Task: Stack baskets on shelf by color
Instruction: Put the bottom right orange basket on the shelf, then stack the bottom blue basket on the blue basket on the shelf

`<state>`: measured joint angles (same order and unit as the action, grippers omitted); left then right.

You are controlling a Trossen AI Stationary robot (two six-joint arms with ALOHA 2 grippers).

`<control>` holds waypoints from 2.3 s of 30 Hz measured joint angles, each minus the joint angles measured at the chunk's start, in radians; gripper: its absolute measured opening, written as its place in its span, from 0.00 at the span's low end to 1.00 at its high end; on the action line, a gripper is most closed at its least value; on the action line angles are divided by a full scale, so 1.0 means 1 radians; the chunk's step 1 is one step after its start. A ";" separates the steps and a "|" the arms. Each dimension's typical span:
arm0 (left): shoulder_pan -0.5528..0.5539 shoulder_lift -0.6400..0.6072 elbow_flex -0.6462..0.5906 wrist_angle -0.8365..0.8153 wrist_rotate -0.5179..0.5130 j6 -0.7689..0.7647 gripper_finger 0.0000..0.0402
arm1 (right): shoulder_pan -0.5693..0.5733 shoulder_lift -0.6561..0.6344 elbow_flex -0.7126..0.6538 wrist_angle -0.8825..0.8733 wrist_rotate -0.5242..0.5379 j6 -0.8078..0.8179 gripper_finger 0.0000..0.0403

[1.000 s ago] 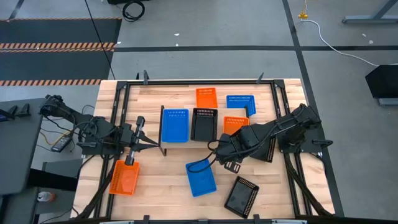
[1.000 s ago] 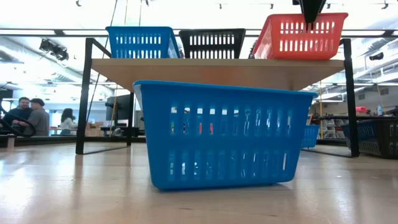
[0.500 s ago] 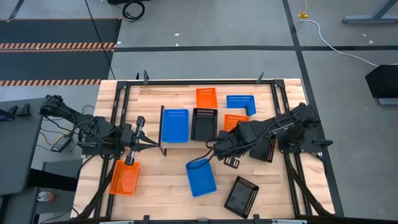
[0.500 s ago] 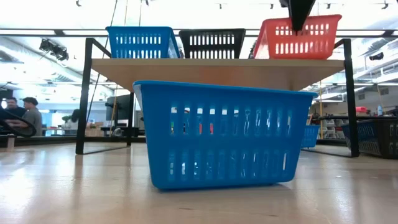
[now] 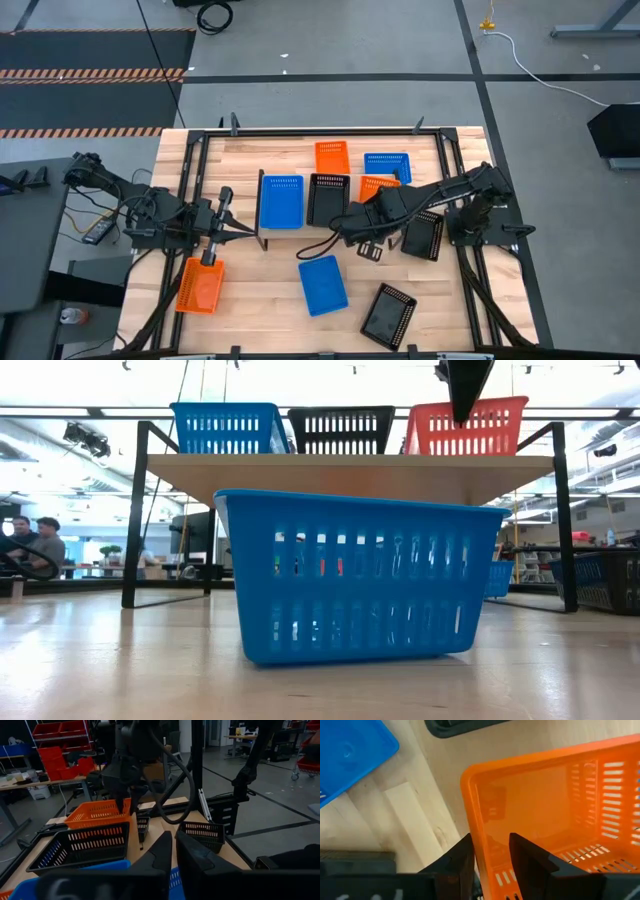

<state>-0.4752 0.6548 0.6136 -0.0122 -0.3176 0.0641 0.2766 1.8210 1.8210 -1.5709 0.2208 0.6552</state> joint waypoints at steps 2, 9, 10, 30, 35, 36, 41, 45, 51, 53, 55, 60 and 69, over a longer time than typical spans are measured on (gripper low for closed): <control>0.000 0.000 0.000 0.000 0.000 0.000 0.07 | 0.000 0.000 0.000 0.000 0.015 -0.004 0.32; 0.000 0.000 0.000 0.000 0.000 0.000 0.09 | 0.002 0.000 0.000 0.000 0.021 0.003 0.37; 0.000 0.000 0.000 0.000 0.000 0.000 0.09 | 0.003 0.000 0.000 0.000 0.025 0.003 0.38; 0.000 0.000 0.000 0.000 0.000 0.000 0.09 | 0.011 0.000 0.000 0.000 0.060 -0.006 0.58; 0.000 0.000 0.000 0.000 0.000 0.000 0.09 | 0.011 0.000 0.000 0.000 0.021 -0.007 0.58; 0.000 0.000 0.000 0.000 0.000 0.000 0.08 | 0.012 0.000 0.000 0.000 0.016 -0.007 0.58; 0.000 0.000 0.000 0.000 0.000 0.000 0.07 | 0.012 0.000 0.000 0.000 0.006 -0.032 0.58; 0.000 0.000 0.000 0.000 0.000 0.000 0.08 | 0.012 0.000 0.000 0.000 0.005 -0.047 0.58; 0.000 0.000 0.000 0.000 0.000 0.000 0.09 | 0.012 0.000 0.000 0.000 0.005 -0.049 0.58; 0.000 0.000 0.000 0.000 0.000 0.000 0.09 | 0.012 0.000 0.000 0.000 0.005 -0.049 0.58; 0.000 0.000 0.000 0.000 0.000 0.000 0.08 | 0.012 0.000 0.000 0.000 0.005 -0.047 0.58; 0.000 0.000 0.000 0.000 0.000 0.000 0.06 | 0.012 0.000 0.000 0.000 0.005 -0.028 0.58; 0.000 0.000 0.000 0.000 0.000 0.000 0.08 | 0.012 0.000 0.000 0.000 0.004 -0.023 0.58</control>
<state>-0.4753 0.6552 0.6136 -0.0122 -0.3178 0.0639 0.2886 1.8210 1.8214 -1.5711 0.2244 0.6327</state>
